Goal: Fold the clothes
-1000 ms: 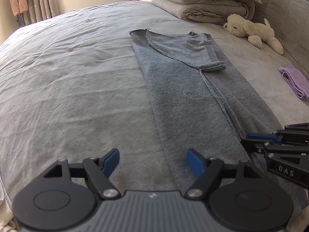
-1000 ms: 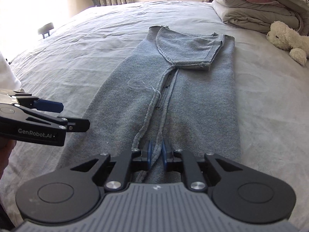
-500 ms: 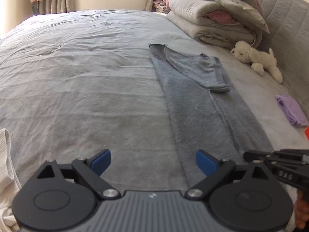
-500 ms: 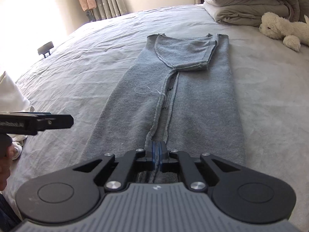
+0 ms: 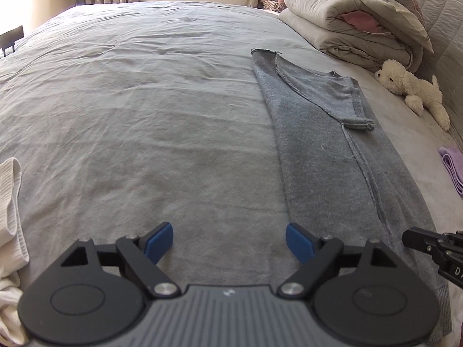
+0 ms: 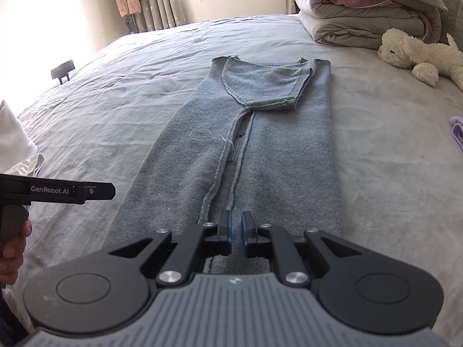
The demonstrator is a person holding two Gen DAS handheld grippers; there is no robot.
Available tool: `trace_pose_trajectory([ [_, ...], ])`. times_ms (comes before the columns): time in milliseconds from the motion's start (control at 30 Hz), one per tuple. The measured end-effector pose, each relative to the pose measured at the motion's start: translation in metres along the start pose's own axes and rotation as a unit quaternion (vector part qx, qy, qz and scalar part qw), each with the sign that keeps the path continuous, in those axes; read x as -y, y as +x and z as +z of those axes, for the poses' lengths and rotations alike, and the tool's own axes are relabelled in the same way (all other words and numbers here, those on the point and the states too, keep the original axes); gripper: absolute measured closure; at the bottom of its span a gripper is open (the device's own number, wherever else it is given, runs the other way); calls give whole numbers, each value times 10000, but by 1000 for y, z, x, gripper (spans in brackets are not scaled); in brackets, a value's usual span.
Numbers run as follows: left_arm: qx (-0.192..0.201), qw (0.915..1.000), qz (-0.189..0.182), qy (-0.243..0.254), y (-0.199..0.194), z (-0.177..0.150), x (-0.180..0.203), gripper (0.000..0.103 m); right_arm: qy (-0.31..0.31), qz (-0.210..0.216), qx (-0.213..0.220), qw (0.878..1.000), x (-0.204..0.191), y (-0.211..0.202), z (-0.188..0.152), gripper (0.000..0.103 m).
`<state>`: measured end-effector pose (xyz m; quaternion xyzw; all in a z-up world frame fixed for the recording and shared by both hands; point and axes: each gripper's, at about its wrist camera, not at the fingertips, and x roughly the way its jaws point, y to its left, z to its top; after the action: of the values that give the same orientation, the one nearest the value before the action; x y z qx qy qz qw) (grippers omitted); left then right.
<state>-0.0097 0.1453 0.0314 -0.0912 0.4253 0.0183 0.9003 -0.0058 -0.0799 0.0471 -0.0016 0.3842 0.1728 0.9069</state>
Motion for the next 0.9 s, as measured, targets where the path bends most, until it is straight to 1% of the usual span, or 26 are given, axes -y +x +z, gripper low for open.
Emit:
trace_pose_trajectory([
  [100,2,10000,-61,-10,0,1,2,17,-144,-104,-29,9998,-5,5,1,87],
  [133,0,10000,-69,2,1,2,3,17,-181,-135,-23,9997,-7,6,3,78],
  [167,-2,10000,-77,13,1,2,4,17,-229,-174,4,9996,-8,7,4,60],
  [200,-4,10000,-85,25,2,2,5,17,-279,-208,34,9994,-9,7,5,53],
  [233,-6,9999,-94,37,2,3,7,17,-332,-221,65,9992,-10,7,5,51],
  [433,-23,10000,-17,87,7,2,12,17,-678,-247,144,9973,-16,8,6,51],
  [500,-4,9999,12,113,8,2,13,17,-671,-203,152,9974,-15,11,4,51],
  [533,7,9999,22,118,8,2,14,17,-663,-189,148,9975,-14,12,4,52],
  [567,19,9999,22,125,7,2,14,17,-661,-193,143,9975,-14,14,3,57],
  [633,38,9999,23,141,7,1,15,17,-641,-175,110,9977,-12,17,0,62],
  [700,38,9998,36,169,7,1,17,17,-636,-134,74,9979,-11,19,-1,64],
  [733,35,9998,49,184,8,1,18,17,-662,-126,64,9977,-12,21,-1,72],
  [767,31,9998,63,195,9,1,19,17,-684,-136,47,9976,-13,22,-1,83],
  [800,33,9998,68,201,9,1,19,17,-702,-170,28,9974,-13,23,-1,89],
  [833,39,9998,57,204,9,1,20,17,-733,-209,15,9971,-14,25,-2,93],
  [900,36,9998,38,198,10,2,21,17,-727,-201,26,9971,-13,25,-3,95],
])
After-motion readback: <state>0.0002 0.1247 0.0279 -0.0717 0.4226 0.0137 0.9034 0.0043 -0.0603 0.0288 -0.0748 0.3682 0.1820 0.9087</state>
